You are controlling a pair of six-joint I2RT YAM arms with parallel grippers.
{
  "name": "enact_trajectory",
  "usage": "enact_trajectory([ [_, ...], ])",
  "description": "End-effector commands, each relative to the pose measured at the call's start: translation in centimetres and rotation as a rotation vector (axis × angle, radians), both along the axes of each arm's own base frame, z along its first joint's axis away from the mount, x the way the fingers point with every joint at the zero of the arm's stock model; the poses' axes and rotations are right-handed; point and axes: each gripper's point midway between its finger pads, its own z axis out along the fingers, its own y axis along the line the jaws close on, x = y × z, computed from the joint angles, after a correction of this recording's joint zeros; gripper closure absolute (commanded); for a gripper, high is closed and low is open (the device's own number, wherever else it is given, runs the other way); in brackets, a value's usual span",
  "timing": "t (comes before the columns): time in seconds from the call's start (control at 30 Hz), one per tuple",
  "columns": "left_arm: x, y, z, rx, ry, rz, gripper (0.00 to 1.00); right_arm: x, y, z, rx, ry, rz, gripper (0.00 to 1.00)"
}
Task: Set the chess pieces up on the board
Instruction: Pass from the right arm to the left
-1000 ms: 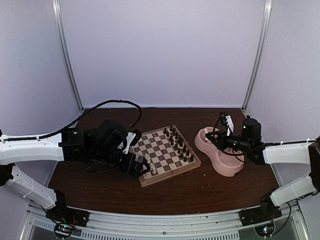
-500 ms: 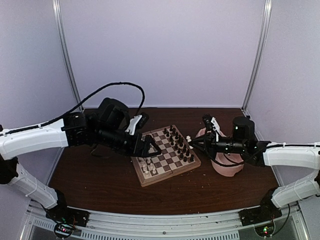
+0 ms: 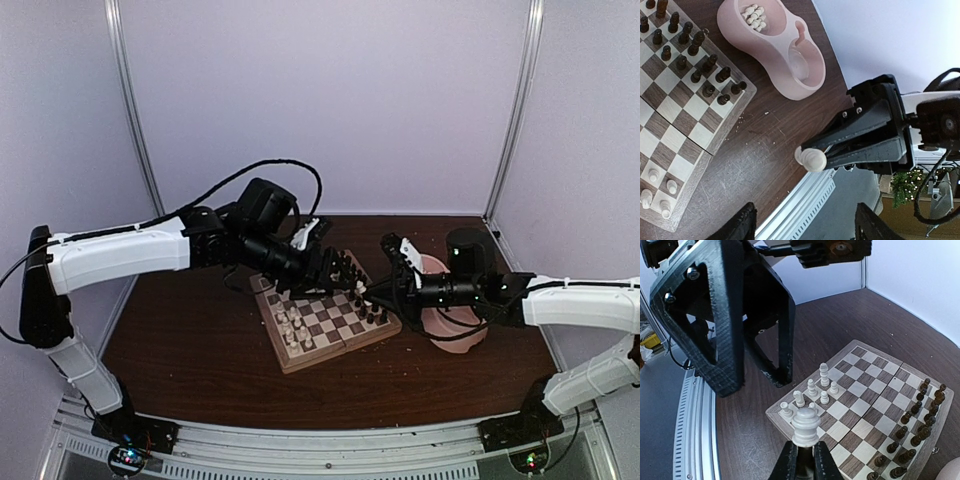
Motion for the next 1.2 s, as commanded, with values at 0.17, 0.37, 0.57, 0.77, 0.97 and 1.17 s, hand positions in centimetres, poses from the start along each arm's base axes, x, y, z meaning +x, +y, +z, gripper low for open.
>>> enact_trajectory([
  [0.17,0.8,-1.9,2.0,-0.091,0.027,-0.023,0.39,-0.2,1.4,-0.4,-0.121,-0.08,0.024,0.96],
  [0.37,1.1,-2.0,0.9,-0.068,0.052,-0.011,0.47,-0.1,1.8,-0.4,-0.127,-0.093,0.022,0.96],
  [0.57,1.2,-2.0,-0.1,-0.045,0.074,-0.001,0.48,-0.2,2.2,-0.6,-0.136,-0.093,0.031,0.96],
  [0.77,1.5,-1.9,-0.5,-0.034,0.08,0.01,0.51,-0.1,2.2,-0.6,-0.143,-0.1,0.031,0.96],
  [0.97,1.6,-2.0,-1.2,-0.026,0.093,0.008,0.55,-0.1,2.3,-0.4,-0.143,-0.103,0.03,0.97],
  [1.17,1.6,-2.0,-1.5,-0.022,0.096,0.009,0.58,0.0,2.5,-0.5,-0.143,-0.102,0.035,0.97],
])
